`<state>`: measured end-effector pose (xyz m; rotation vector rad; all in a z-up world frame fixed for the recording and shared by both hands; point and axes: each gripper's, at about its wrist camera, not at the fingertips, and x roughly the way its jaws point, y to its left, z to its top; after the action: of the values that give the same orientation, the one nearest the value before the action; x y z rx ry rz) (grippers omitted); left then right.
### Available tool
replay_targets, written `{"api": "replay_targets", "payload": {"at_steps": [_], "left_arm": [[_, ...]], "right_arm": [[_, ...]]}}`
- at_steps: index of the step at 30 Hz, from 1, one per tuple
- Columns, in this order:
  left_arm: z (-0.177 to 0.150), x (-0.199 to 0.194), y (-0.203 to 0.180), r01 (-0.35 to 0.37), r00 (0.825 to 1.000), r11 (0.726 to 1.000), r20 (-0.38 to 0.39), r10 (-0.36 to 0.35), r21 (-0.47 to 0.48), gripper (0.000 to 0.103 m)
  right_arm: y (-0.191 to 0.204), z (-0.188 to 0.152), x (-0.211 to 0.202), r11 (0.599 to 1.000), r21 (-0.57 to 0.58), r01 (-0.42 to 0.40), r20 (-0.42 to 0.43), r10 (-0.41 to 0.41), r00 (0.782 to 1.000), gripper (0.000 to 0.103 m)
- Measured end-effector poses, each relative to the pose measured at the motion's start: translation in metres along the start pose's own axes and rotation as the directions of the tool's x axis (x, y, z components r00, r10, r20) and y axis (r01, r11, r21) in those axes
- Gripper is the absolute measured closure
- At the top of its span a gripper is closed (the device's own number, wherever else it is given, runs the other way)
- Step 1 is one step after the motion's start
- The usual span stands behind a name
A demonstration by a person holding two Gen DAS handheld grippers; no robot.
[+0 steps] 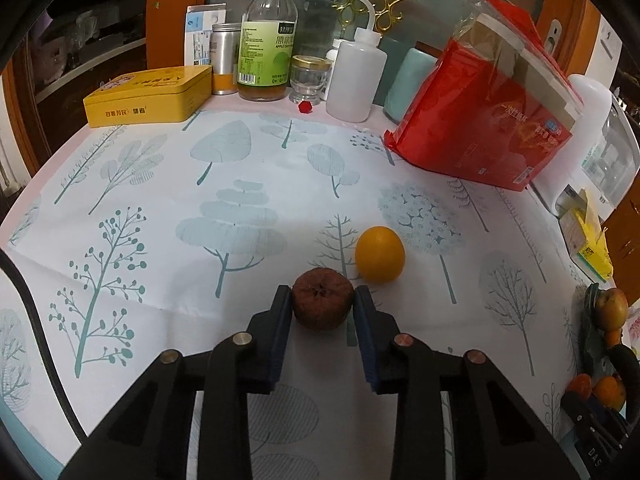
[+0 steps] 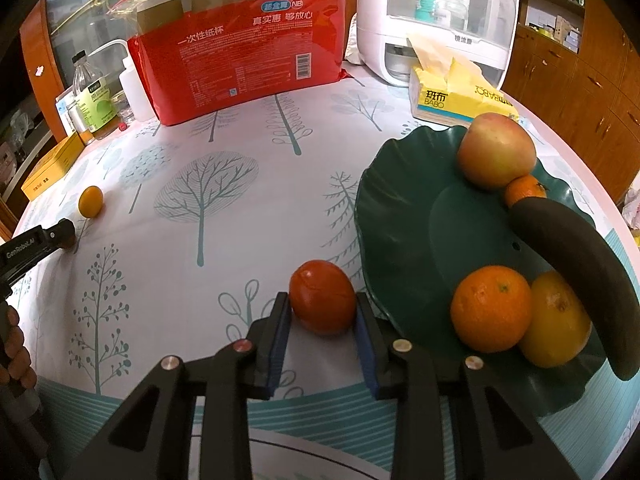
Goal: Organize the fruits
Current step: 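Grasp the red-brown fruit with the left tool while the right tool grasps the last cherry tomato, then carry the red-brown fruit onto the green plate with the left tool while the right tool drops the tomato there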
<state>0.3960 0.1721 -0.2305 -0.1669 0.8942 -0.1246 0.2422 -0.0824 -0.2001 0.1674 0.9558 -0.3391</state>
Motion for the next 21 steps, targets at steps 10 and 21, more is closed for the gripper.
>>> {"api": "replay_targets", "payload": {"at_steps": [10, 21], "left_arm": [[-0.001, -0.025, -0.011, 0.012, 0.998, 0.999, 0.065, -0.014, 0.038, 0.074], [-0.002, -0.070, -0.035, 0.033, 0.993, 0.996, 0.106, -0.042, 0.085, 0.074]], "right_arm": [[0.005, -0.004, -0.004, 0.999, 0.006, -0.052, -0.019, 0.052, 0.998, 0.072], [0.010, -0.011, -0.032, 0.989, 0.023, -0.146, 0.007, 0.146, 0.989, 0.073]]}}
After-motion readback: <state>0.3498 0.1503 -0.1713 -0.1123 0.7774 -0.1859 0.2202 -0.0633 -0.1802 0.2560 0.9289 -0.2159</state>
